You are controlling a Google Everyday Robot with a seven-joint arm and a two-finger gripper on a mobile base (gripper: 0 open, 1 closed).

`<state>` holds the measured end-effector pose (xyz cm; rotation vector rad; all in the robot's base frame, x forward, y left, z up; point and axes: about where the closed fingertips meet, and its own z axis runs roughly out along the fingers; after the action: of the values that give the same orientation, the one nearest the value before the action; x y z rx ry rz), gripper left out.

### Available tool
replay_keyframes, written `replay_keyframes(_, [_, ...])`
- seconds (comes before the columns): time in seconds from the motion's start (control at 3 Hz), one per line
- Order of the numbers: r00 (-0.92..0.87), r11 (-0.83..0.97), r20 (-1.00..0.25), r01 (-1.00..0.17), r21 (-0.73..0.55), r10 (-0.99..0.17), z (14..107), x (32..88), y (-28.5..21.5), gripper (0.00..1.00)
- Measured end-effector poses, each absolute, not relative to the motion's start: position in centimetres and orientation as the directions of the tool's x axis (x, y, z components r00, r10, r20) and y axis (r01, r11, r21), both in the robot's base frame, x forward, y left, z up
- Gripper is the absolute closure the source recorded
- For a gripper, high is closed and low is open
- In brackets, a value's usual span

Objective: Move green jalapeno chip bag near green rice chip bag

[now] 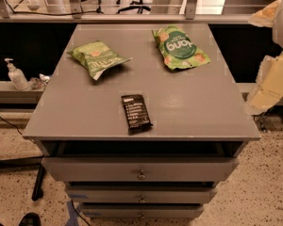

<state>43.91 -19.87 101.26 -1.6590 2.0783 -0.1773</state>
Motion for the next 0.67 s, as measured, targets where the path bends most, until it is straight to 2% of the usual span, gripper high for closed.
replay_keyframes(0.67, [0.082,0.155,-0.499,-0.896,-0.415,-0.863,98.0,51.6,-9.1,0.00])
